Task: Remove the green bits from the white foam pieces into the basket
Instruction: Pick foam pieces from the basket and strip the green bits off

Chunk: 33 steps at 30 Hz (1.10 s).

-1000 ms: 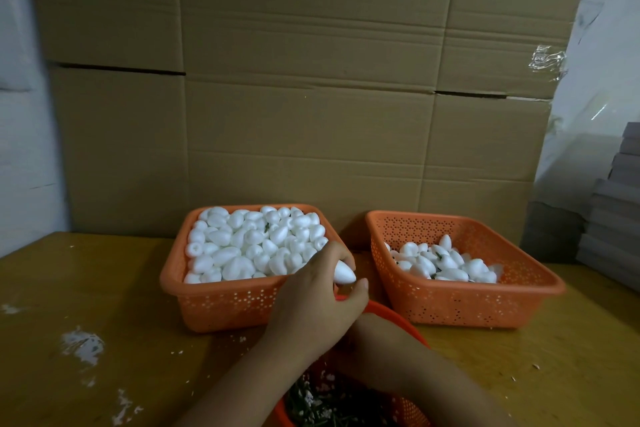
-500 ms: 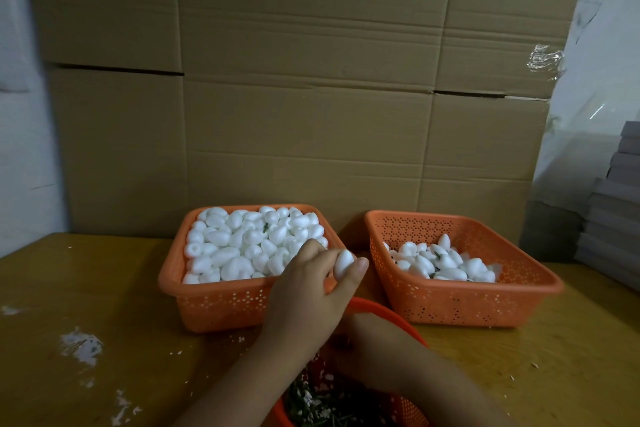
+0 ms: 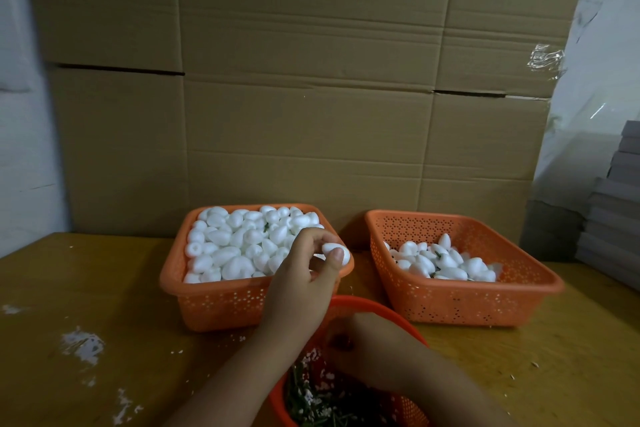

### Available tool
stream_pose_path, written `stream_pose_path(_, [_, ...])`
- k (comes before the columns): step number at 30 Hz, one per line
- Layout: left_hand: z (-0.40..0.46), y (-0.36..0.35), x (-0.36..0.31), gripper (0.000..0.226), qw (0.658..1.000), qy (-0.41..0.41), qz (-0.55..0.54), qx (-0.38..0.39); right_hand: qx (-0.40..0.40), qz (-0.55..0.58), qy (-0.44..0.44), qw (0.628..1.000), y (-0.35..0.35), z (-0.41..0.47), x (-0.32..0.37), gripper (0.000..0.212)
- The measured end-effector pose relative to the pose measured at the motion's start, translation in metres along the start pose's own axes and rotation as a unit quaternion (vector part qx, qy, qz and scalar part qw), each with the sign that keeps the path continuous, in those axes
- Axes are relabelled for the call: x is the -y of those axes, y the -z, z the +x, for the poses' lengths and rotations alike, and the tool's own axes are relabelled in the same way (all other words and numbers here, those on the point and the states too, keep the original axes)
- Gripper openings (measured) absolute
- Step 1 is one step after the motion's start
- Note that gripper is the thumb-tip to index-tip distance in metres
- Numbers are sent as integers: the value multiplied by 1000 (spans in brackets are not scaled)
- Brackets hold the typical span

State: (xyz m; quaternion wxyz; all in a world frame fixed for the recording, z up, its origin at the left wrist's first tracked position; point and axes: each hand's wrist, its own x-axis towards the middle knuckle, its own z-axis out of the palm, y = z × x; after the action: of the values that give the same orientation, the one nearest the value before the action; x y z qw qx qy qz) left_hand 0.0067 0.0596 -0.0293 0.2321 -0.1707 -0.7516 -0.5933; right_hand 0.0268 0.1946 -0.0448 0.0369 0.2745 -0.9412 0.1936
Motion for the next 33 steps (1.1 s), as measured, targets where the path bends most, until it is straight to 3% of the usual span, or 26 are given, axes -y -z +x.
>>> stream_pose_path(6, [3,-2,7,31,1000,8,1,-15,15,0,-15,1000,0,0,0,18])
stream_pose_path(10, [3,-2,8,43,996,-74,51,-25,17,-5,-17,1000,0,0,-1,18])
stream_pose_path(14, [0,-2,5,40,984,-140,113,-12,7,-7,-7,1000,-1,-1,-1,18])
stream_pose_path(20, [-5,-4,0,23,964,-140,228,-5,-2,2,5,1000,0,-1,1,21])
stream_pose_path(25, [-6,-3,-2,19,962,-137,235,-3,-8,-1,11,1000,0,-3,2,23])
stream_pose_path(29, [-6,-2,-3,41,970,-122,208,23,-1,5,8,1000,1,-1,2,23])
stream_pose_path(33, [-5,1,-2,26,979,-86,184,18,12,9,-6,1000,0,-1,0,19])
